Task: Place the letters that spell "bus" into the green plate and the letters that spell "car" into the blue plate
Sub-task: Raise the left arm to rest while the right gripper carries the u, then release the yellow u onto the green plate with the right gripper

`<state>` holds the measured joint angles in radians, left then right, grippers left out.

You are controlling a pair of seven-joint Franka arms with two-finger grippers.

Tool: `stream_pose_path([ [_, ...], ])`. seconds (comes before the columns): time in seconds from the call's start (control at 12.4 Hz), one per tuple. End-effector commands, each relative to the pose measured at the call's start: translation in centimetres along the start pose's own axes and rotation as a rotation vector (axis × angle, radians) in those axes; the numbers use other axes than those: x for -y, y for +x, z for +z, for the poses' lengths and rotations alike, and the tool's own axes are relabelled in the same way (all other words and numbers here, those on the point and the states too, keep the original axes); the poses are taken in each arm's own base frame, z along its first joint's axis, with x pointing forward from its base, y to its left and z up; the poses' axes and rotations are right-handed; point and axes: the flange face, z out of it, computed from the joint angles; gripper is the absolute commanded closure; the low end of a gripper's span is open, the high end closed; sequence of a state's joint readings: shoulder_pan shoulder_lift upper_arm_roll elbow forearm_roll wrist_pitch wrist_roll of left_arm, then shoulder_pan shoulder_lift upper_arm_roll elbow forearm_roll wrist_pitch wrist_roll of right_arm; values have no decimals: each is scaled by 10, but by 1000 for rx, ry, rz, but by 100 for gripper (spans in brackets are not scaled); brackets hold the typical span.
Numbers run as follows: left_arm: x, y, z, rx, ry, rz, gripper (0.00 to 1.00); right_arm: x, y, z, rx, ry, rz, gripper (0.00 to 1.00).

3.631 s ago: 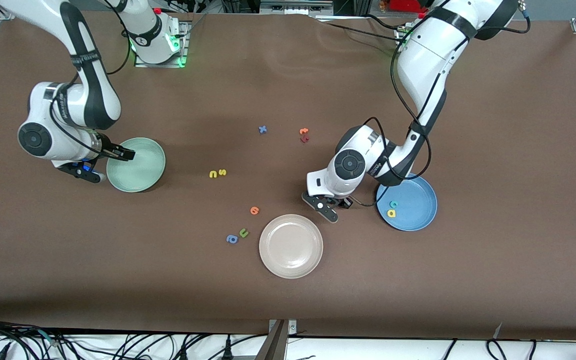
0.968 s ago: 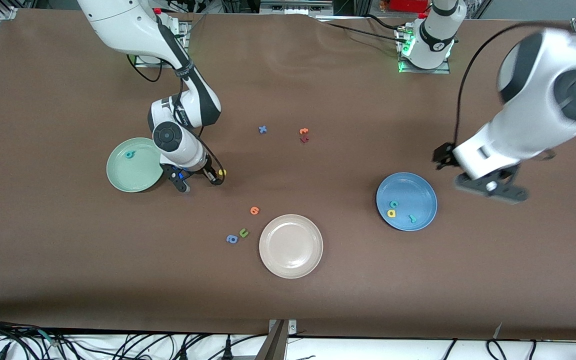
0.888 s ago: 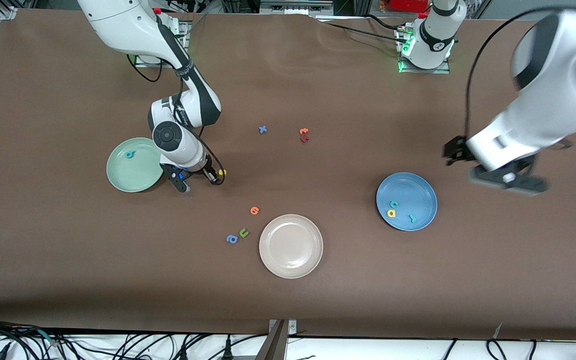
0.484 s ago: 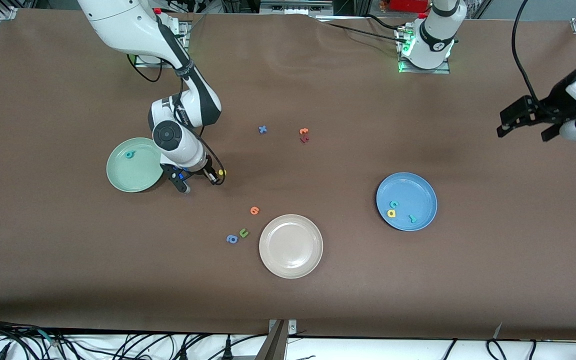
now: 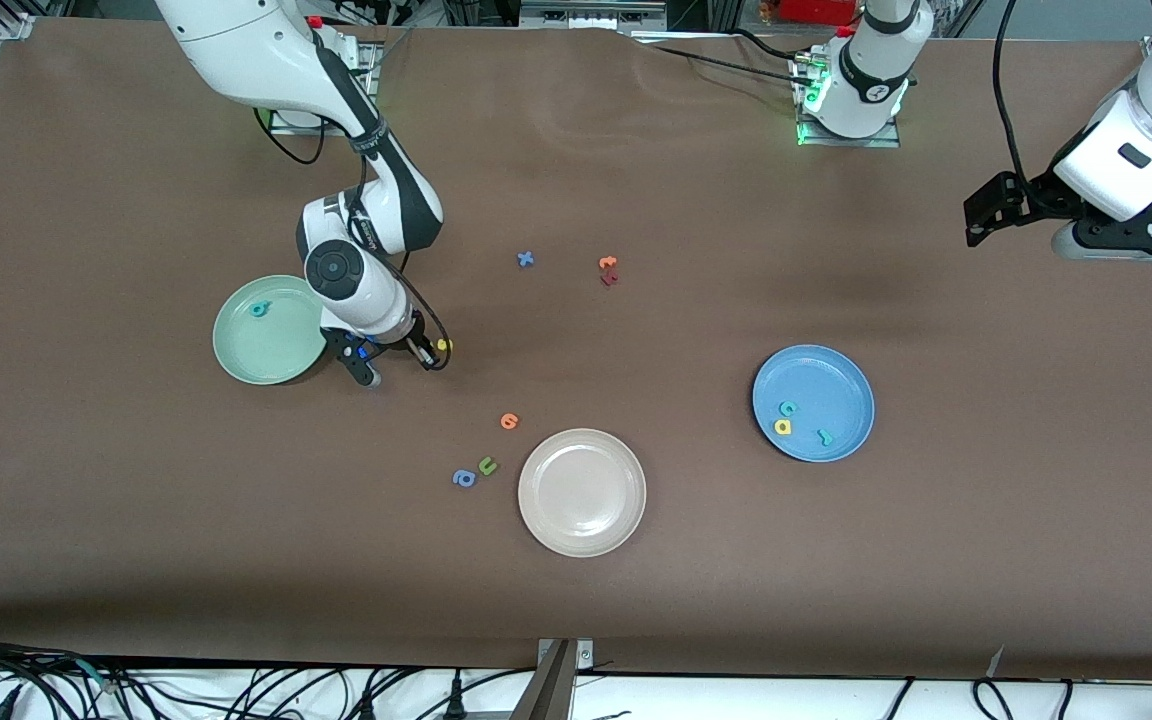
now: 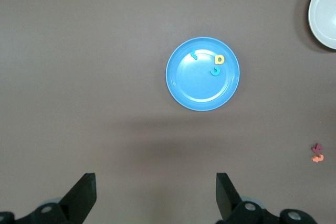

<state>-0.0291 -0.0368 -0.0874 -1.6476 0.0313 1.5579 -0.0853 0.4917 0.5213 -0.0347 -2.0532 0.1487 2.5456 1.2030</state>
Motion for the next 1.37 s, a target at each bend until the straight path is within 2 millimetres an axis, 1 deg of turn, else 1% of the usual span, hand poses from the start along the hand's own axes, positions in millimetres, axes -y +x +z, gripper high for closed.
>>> stream_pose_path([
  [0.0, -10, -9, -15, -7, 17, 19, 0, -5, -3, -1, 2, -19, -3, 81],
  [0.08, -14, -11, -16, -9, 2, 23, 0, -4, -2, -10, 8, -30, -8, 81],
  [0.16, -6, -11, -17, -9, -30, 7, 0, -4, 6, -26, 10, -41, -8, 81],
  [0.24, 2, -12, -18, -3, -47, 2, 0, -6, 17, -45, 16, -62, -10, 81],
  [0.32, 5, -17, -23, -1, -44, 29, 0, -8, 28, -65, 33, -94, -33, 81],
  [0.4, 7, -19, -24, 4, -41, 39, 0, -15, 43, -84, 53, -135, -48, 81],
  [0.56, 15, -23, -24, 23, -38, 47, 0, -40, 70, -115, 94, -185, -122, 81],
  [0.65, 25, -25, -25, 30, -47, 25, 0, -57, 89, -124, 121, -211, -158, 81],
  [0.73, 27, -26, -30, 18, -49, 22, 0, -75, 110, -131, 148, -227, -201, 81],
  [0.81, 23, -29, -41, -3, -47, 27, 0, -100, 136, -132, 171, -233, -243, 81],
  [0.89, 22, -29, -42, -8, -45, 32, 0, -123, 152, -124, 194, -237, -284, 80],
  [0.97, 21, -28, -46, -28, -49, 21, 0, -140, 162, -113, 200, -233, -311, 80],
  [1.05, 22, -25, -57, -52, -50, 16, 0, -152, 164, -96, 186, -224, -327, 80],
  [1.13, 19, -19, -49, -36, -45, 24, 0, -162, 163, -75, 154, -203, -333, 80],
  [1.21, 16, -10, -34, -1, -40, 31, 0, -167, 164, -59, 124, -193, -333, 80],
  [1.29, 14, -6, -26, 22, -55, 45, 0, -167, 165, -49, 110, -196, -332, 80],
])
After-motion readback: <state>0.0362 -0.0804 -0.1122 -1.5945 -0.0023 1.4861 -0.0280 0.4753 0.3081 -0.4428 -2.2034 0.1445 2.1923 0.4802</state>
